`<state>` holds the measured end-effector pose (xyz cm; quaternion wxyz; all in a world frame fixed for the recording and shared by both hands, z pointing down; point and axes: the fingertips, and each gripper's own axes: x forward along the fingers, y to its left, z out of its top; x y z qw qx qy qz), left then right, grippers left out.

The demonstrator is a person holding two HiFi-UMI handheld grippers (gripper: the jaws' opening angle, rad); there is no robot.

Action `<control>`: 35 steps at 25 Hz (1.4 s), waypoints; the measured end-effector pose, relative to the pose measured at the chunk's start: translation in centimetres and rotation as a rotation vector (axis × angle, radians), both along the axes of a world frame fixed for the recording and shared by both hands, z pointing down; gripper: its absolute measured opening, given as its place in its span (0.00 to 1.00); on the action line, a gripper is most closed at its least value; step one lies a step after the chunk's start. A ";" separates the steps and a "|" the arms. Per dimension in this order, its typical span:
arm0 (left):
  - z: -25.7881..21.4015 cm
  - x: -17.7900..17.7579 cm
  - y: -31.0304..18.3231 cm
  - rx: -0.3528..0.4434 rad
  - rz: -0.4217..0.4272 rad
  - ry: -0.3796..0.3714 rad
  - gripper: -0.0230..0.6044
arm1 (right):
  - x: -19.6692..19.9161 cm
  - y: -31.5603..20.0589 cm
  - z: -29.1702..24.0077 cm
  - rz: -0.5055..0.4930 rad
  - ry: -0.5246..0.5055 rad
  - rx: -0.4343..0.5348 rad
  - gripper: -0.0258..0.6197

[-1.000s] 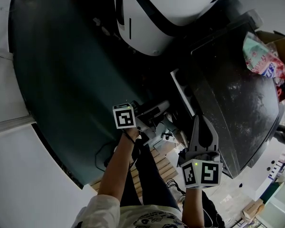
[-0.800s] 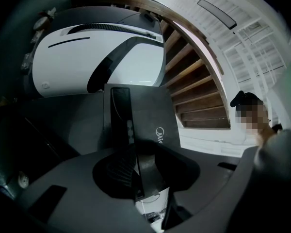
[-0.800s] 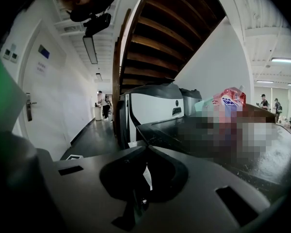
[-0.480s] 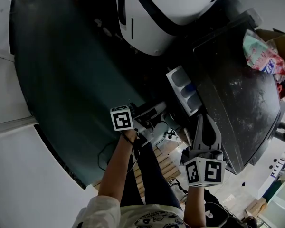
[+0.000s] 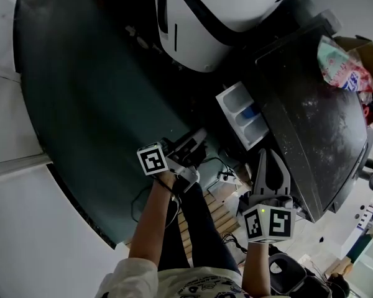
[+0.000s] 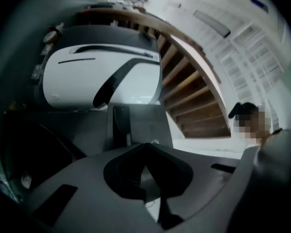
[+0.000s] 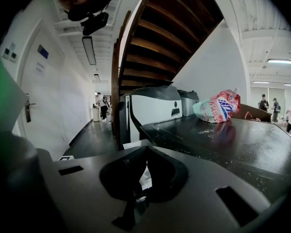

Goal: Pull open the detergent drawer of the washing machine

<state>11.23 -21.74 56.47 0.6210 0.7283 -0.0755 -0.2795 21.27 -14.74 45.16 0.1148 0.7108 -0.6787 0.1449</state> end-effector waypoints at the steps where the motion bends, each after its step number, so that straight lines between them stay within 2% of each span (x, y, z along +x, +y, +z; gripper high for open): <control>1: 0.0 -0.5 -0.2 -0.021 -0.014 0.008 0.06 | -0.2 0.1 0.0 0.000 0.000 0.001 0.06; 5: 1.0 -0.4 0.5 -0.060 0.021 -0.044 0.07 | -0.5 0.5 -0.3 0.003 0.002 0.006 0.06; 8: 0.7 -0.2 0.7 -0.071 0.023 -0.010 0.22 | -0.7 0.8 -0.4 0.004 0.006 0.006 0.06; 11: 0.5 0.7 1.0 -0.079 0.052 0.005 0.32 | -0.6 1.1 -0.4 0.006 0.008 0.007 0.06; 16: 0.1 2.1 0.7 -0.081 0.066 0.033 0.39 | -0.2 1.4 -0.1 0.010 0.011 0.003 0.06; 28: -1.0 2.9 -0.3 -0.058 0.052 0.108 0.39 | 0.5 1.2 0.6 0.005 0.011 -0.009 0.06; 30: -1.1 2.9 -0.3 -0.055 0.043 0.124 0.35 | 0.6 1.2 0.7 0.006 0.011 -0.010 0.06; 35: -0.8 2.6 0.0 -0.056 0.043 0.135 0.32 | 0.7 1.0 0.8 0.003 0.008 -0.010 0.06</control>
